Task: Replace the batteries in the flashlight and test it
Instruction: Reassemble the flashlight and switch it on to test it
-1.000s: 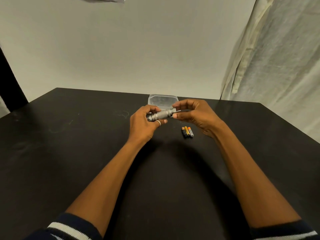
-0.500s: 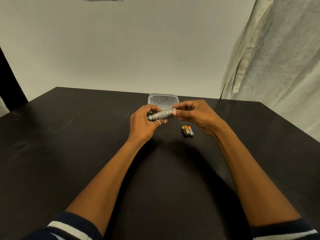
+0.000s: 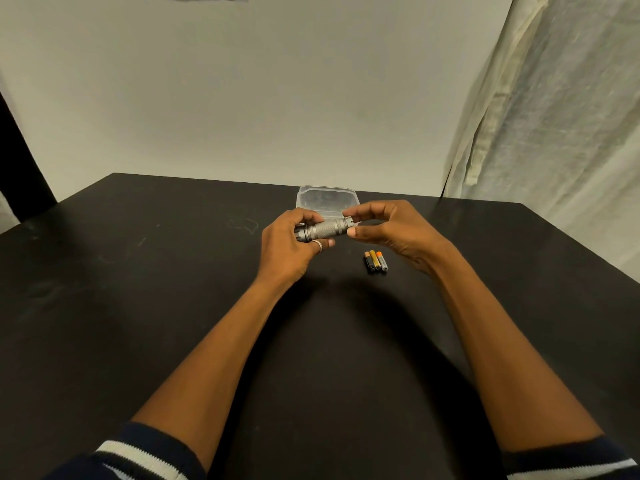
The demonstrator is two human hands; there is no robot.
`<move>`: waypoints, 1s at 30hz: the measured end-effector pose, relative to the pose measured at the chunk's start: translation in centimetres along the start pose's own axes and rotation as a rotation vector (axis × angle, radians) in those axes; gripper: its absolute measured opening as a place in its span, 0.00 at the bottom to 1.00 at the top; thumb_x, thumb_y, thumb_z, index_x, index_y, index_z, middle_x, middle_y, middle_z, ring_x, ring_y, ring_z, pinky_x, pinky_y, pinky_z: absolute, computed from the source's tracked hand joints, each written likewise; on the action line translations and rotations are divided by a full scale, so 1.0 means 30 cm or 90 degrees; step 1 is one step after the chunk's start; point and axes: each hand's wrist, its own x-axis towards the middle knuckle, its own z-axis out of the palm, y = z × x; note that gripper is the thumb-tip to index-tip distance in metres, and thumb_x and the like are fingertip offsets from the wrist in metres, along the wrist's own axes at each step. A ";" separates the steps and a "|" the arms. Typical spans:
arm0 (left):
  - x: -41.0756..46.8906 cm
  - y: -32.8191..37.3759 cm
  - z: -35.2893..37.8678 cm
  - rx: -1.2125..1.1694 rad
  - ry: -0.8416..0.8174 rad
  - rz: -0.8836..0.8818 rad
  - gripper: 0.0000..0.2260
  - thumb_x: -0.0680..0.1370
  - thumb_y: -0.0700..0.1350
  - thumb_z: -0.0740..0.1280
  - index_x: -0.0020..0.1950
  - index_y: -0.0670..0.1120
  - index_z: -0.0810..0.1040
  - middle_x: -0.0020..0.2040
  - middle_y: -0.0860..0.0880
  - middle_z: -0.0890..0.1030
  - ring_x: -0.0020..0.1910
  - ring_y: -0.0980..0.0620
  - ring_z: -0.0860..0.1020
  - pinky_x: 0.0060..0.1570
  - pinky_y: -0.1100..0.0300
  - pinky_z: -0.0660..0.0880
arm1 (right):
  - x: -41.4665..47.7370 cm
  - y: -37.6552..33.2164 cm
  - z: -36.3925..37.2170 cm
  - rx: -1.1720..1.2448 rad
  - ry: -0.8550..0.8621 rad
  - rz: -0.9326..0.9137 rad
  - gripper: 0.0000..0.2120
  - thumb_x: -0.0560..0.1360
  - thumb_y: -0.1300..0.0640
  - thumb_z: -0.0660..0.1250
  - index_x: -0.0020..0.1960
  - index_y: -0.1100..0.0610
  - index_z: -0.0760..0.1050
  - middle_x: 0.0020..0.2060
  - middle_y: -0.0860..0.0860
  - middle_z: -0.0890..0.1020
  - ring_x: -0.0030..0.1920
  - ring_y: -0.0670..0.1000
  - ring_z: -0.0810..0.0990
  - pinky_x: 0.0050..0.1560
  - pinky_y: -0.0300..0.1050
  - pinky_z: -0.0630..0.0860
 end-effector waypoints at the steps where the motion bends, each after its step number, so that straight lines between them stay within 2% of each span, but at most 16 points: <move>1: 0.000 0.000 0.000 0.001 0.000 0.001 0.16 0.67 0.38 0.82 0.52 0.44 0.83 0.49 0.49 0.83 0.44 0.58 0.79 0.43 0.71 0.76 | 0.000 0.000 0.001 -0.002 0.003 -0.003 0.14 0.72 0.65 0.77 0.56 0.55 0.85 0.47 0.48 0.88 0.47 0.46 0.87 0.47 0.35 0.81; 7: -0.001 -0.002 0.001 0.005 -0.004 0.005 0.16 0.67 0.38 0.82 0.52 0.44 0.83 0.50 0.48 0.83 0.46 0.54 0.80 0.44 0.68 0.78 | -0.001 0.004 0.003 0.025 0.014 0.005 0.12 0.72 0.62 0.78 0.55 0.55 0.86 0.49 0.53 0.88 0.47 0.48 0.87 0.47 0.37 0.82; 11: 0.000 -0.002 0.002 0.003 -0.007 0.007 0.16 0.67 0.38 0.82 0.52 0.44 0.83 0.50 0.48 0.83 0.44 0.57 0.80 0.44 0.70 0.77 | -0.003 0.002 0.001 0.029 0.011 0.016 0.13 0.73 0.58 0.78 0.57 0.56 0.85 0.44 0.52 0.89 0.45 0.48 0.88 0.44 0.37 0.82; 15: 0.000 -0.002 0.000 0.002 -0.009 0.003 0.16 0.67 0.39 0.82 0.53 0.45 0.83 0.50 0.49 0.82 0.45 0.57 0.80 0.44 0.71 0.77 | -0.004 0.001 0.000 0.029 0.007 0.008 0.13 0.73 0.60 0.77 0.57 0.57 0.84 0.46 0.56 0.88 0.46 0.49 0.88 0.45 0.38 0.82; 19: 0.000 -0.004 0.000 0.005 -0.008 0.002 0.17 0.67 0.39 0.82 0.53 0.45 0.83 0.51 0.49 0.82 0.46 0.57 0.80 0.44 0.71 0.77 | -0.005 0.003 -0.002 0.028 -0.001 -0.005 0.13 0.72 0.65 0.78 0.55 0.56 0.85 0.46 0.50 0.88 0.47 0.47 0.87 0.46 0.35 0.81; 25: 0.000 -0.004 0.000 0.007 -0.007 0.005 0.17 0.67 0.39 0.82 0.53 0.45 0.83 0.50 0.49 0.83 0.46 0.55 0.80 0.44 0.71 0.77 | -0.005 0.004 -0.006 -0.019 0.011 -0.008 0.14 0.71 0.65 0.78 0.55 0.54 0.86 0.50 0.48 0.88 0.49 0.46 0.87 0.47 0.36 0.81; 28: 0.000 -0.004 -0.001 0.008 -0.004 0.009 0.17 0.67 0.39 0.82 0.53 0.44 0.83 0.50 0.48 0.83 0.44 0.57 0.79 0.43 0.72 0.75 | -0.007 0.005 -0.001 0.016 0.008 0.017 0.12 0.74 0.61 0.76 0.57 0.58 0.85 0.46 0.53 0.88 0.45 0.49 0.88 0.45 0.37 0.82; 30: -0.002 -0.002 0.000 0.006 -0.004 0.009 0.17 0.67 0.39 0.82 0.52 0.44 0.83 0.49 0.48 0.83 0.43 0.58 0.79 0.43 0.72 0.75 | -0.009 0.001 0.010 -0.004 0.019 0.025 0.11 0.76 0.54 0.75 0.54 0.60 0.85 0.42 0.54 0.88 0.41 0.48 0.87 0.42 0.37 0.82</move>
